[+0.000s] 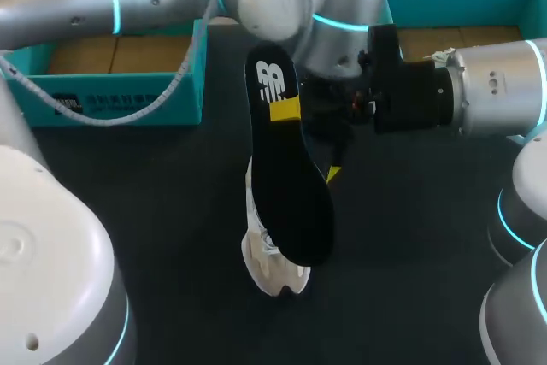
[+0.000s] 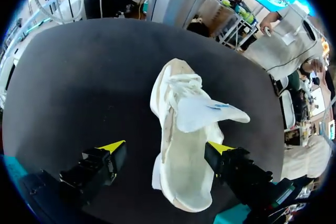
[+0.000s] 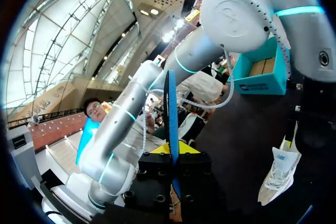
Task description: Take the shoe out of the shoebox, open the shoe tongue, remove and reinsert the insole, then place the shoe into the shoebox
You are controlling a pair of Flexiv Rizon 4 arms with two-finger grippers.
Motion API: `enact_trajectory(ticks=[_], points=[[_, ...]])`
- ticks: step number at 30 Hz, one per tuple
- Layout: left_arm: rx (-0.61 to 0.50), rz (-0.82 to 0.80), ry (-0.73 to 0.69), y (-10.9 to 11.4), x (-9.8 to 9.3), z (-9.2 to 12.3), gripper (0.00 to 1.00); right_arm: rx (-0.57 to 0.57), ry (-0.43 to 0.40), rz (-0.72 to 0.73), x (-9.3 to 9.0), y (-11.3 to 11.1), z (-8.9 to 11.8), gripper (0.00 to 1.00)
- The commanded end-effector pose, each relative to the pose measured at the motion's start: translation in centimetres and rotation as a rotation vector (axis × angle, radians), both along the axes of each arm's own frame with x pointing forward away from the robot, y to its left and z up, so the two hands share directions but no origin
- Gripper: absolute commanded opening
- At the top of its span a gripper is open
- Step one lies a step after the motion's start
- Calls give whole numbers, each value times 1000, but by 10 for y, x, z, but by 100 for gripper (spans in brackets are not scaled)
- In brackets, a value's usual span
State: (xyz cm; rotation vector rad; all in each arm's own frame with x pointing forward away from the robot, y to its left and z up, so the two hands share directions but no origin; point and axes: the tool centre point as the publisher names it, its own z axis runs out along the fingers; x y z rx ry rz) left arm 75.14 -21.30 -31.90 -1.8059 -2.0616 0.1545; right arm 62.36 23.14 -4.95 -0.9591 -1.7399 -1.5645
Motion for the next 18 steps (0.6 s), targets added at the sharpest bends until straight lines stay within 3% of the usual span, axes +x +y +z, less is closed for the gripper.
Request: enact_trajectory(ticks=[1, 10, 18], points=[[-257, 66, -23, 19, 0, 15, 100, -3, 1, -4, 0, 5, 0, 0], [-455, 82, -17, 25, 1, 41, 100, -3, 1, -4, 0, 5, 0, 0], [-464, 46, 3, 28, 0, 49, 100, -3, 1, -4, 0, 5, 0, 0]])
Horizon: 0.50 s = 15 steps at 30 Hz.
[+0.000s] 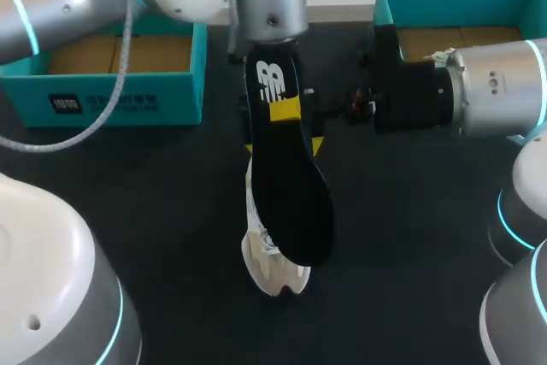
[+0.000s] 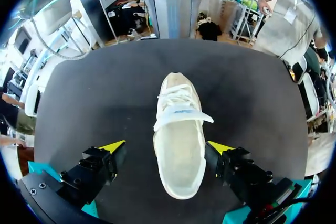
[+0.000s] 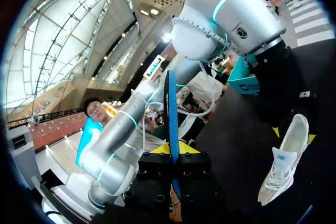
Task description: Take the shoe out of the shoebox, open the shoe tongue, remove and reinsert the insole, then place the shoe into the shoebox
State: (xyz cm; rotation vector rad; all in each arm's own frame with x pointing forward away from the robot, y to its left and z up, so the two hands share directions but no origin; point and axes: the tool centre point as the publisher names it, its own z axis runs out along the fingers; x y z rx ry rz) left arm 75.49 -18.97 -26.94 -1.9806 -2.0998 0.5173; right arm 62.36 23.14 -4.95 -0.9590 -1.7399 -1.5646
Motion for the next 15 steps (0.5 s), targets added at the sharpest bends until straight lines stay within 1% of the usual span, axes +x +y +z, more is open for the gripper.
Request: enact_trajectory(ticks=[1, 13, 14, 15], points=[[-152, 63, -12, 5, -3, -1, 100, -3, 1, -4, 0, 5, 0, 0], [-152, 63, -12, 5, -3, -1, 100, -3, 1, -4, 0, 5, 0, 0], [-192, 73, -13, 4, -3, -3, 100, -3, 1, -4, 0, 5, 0, 0], [-225, 92, 10, 4, -2, -3, 100, 19, 3, -24, 3, 0, 1, 0]])
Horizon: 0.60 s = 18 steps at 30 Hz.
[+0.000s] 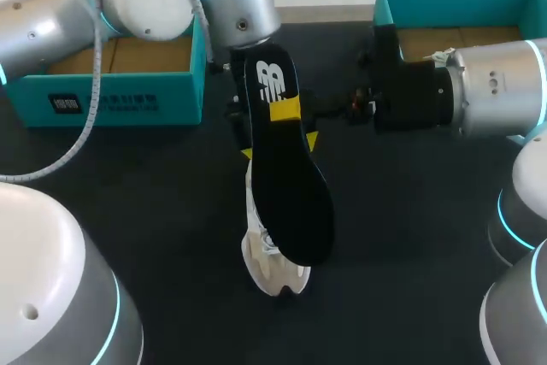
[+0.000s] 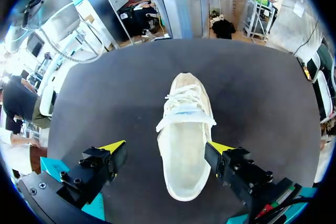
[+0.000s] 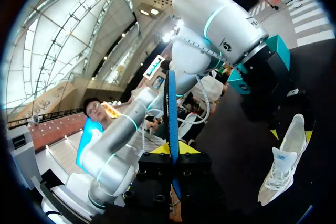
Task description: Take the shoe out of the shoebox, open the shoe tongue, remove and reinsert the insole, then place the shoe into the shoebox
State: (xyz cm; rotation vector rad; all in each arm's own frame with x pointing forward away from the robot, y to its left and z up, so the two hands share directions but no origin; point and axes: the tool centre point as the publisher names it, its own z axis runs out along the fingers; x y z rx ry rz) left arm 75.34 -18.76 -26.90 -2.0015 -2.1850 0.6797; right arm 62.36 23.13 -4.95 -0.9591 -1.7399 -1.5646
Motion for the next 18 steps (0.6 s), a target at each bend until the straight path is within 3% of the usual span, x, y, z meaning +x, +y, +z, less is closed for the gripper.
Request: enact_trajectory(ticks=[1, 10, 18], points=[[-127, 43, 29, 1, 1, -3, 100, 17, 2, -24, 5, -4, 3, 0], [-432, 75, 33, 7, 17, 14, 100, 54, 60, -94, 31, -52, 12, 0], [-642, 41, -14, 13, 14, 32, 100, 95, 173, -179, 63, -78, 10, 0]])
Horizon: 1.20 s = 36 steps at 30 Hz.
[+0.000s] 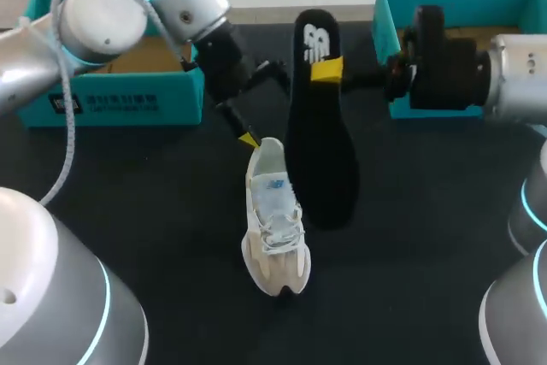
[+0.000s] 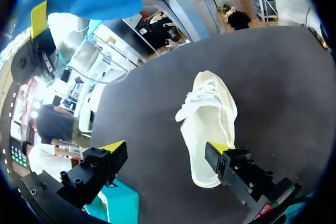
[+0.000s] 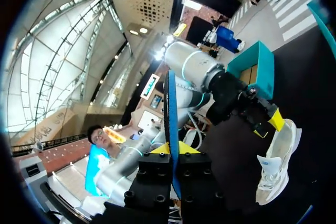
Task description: Take the shoe out of the shoebox, open the shoe tongue, remove and reinsert the insole, then place the shoe into the shoebox
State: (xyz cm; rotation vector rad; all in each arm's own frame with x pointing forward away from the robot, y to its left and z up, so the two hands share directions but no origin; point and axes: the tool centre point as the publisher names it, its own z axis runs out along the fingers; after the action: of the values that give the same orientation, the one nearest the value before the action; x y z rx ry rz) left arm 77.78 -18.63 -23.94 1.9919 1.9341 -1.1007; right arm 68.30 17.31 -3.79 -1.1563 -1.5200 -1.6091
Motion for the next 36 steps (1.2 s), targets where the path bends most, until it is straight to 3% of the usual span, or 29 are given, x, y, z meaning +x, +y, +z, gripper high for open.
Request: enact_trajectory(ticks=[1, 10, 11, 29, 31, 36], points=[[-249, 80, -3, 12, -11, 4, 100, 19, 43, -32, 6, -22, -2, 0], [-441, 135, -86, 15, -12, 25, 100, 28, 210, -204, 41, -54, -8, 0], [-460, 143, -95, 16, -13, 27, 100, 23, 213, -255, 43, -59, -8, 0], [-597, 159, -267, 11, -15, 53, 100, 23, 213, -255, 43, -59, -8, 0], [-609, 159, -280, 10, -15, 53, 100, 85, 229, -314, 51, -61, -11, 0], [-625, 173, -252, 10, -14, 53, 100, 118, 297, -401, 75, -68, -15, 0]])
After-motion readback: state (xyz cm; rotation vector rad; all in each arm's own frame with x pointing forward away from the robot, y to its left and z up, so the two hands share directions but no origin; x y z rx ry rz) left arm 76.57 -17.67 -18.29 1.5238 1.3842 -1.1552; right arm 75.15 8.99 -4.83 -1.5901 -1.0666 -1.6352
